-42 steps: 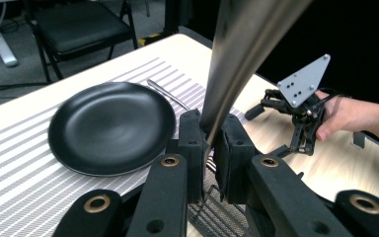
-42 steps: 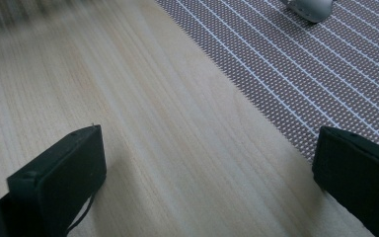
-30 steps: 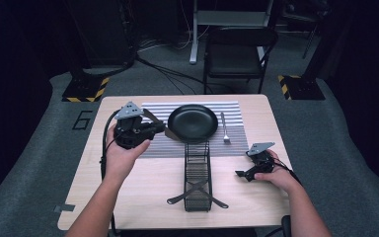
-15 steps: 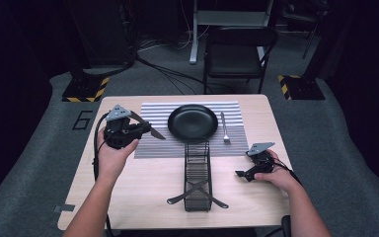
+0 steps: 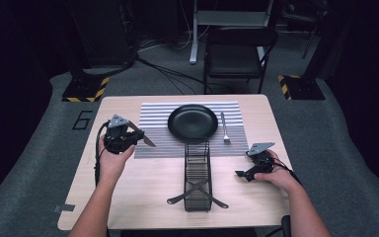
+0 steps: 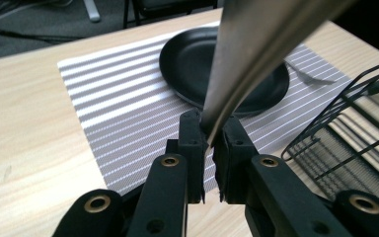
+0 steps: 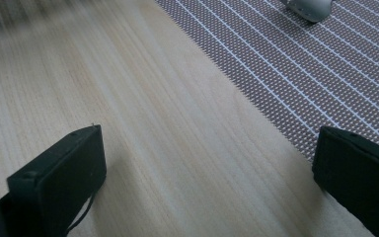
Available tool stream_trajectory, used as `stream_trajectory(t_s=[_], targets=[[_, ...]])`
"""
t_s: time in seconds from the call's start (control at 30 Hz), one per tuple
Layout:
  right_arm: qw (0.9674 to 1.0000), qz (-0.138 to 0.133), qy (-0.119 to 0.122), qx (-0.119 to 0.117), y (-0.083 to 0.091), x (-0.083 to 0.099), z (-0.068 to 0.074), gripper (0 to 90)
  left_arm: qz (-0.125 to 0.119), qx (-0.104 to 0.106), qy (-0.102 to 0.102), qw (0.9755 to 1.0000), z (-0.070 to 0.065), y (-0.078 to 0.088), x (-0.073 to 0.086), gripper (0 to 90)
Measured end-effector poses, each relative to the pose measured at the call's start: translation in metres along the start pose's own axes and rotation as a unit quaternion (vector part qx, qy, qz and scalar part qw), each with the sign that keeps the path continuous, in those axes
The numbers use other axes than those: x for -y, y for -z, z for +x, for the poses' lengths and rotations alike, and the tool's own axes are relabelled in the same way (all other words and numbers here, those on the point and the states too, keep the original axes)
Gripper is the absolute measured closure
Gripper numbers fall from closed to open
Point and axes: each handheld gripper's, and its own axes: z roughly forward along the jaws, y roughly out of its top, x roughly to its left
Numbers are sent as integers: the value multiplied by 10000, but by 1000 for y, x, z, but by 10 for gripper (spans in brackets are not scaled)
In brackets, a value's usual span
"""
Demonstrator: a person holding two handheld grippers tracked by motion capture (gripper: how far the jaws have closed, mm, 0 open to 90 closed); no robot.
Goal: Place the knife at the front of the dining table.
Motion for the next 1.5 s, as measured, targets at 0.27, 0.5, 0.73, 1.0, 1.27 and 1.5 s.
stream_trajectory(t_s=[0.27,0.5,0.73,1.0,1.27,1.5], targets=[[10000,-3,-3,2,0,0,0,0,180,-46,61,9998,6,-8,12,827],[10000,0,2,2,0,0,0,0,276,-44,55,9996,10,-15,17,827],[10000,4,14,-2,0,0,0,0,199,-50,102,9997,11,-18,18,823],[10000,4,14,-2,0,0,0,0,-54,-95,242,9996,11,-23,19,823],[10000,0,4,2,0,0,0,0,-281,-202,178,9992,9,-29,19,818],[10000,2,13,-1,0,0,0,0,-555,-256,226,9979,12,-42,16,818]])
